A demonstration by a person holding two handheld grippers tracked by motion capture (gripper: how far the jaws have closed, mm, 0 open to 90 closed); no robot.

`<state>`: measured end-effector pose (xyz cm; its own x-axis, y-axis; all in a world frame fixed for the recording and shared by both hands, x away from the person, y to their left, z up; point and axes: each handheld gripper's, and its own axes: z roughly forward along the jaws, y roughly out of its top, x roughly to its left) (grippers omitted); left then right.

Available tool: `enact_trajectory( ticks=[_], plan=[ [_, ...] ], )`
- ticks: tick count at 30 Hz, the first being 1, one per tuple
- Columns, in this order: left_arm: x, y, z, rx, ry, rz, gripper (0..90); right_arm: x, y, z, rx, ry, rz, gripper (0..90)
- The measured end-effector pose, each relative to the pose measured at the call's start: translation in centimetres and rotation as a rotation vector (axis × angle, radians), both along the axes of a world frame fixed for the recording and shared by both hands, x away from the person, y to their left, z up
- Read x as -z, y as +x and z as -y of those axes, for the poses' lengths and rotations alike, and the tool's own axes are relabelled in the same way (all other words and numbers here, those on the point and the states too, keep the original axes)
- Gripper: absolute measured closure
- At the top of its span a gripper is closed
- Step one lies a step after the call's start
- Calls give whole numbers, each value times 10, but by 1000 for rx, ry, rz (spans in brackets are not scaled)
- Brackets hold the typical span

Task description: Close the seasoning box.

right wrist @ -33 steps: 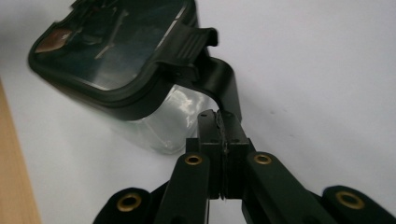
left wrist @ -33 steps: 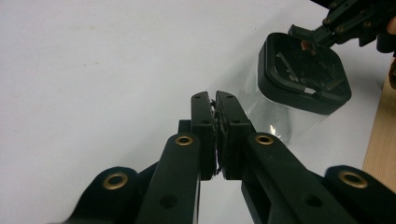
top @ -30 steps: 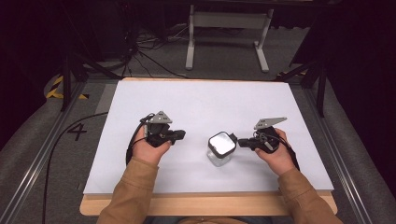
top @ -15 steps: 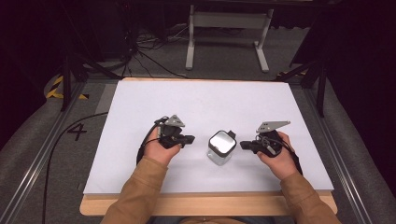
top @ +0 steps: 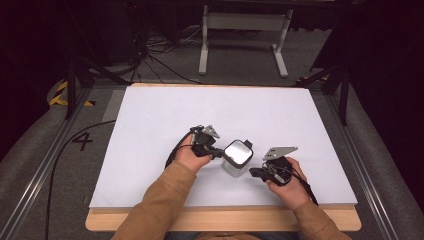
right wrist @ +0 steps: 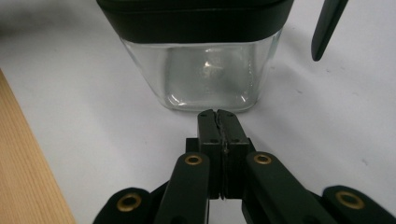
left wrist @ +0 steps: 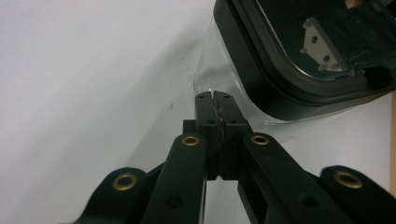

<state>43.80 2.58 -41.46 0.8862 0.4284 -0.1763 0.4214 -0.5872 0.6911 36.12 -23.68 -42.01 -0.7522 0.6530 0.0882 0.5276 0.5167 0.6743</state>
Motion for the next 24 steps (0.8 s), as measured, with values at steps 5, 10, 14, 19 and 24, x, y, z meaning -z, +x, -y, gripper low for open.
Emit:
enact_trajectory(
  ticks=[5, 10, 14, 19, 24],
  plan=[
    [-1, -2, -1, -1, -2, 4, 898, 0, 1, 0, 9, 10, 11, 900],
    [-4, -8, -1, 12, 24, -3, 899, -2, 5, 5, 29, -5, 13, 900],
    [-5, -11, -1, 28, 30, -14, 899, -5, 9, 14, 60, 5, 15, 900],
    [-6, -19, 2, 66, 55, -42, 898, -7, 14, 25, 95, 15, 20, 900],
    [-8, -27, 6, 92, 87, -45, 899, -9, 18, 33, 118, 36, 19, 900]
  ],
)
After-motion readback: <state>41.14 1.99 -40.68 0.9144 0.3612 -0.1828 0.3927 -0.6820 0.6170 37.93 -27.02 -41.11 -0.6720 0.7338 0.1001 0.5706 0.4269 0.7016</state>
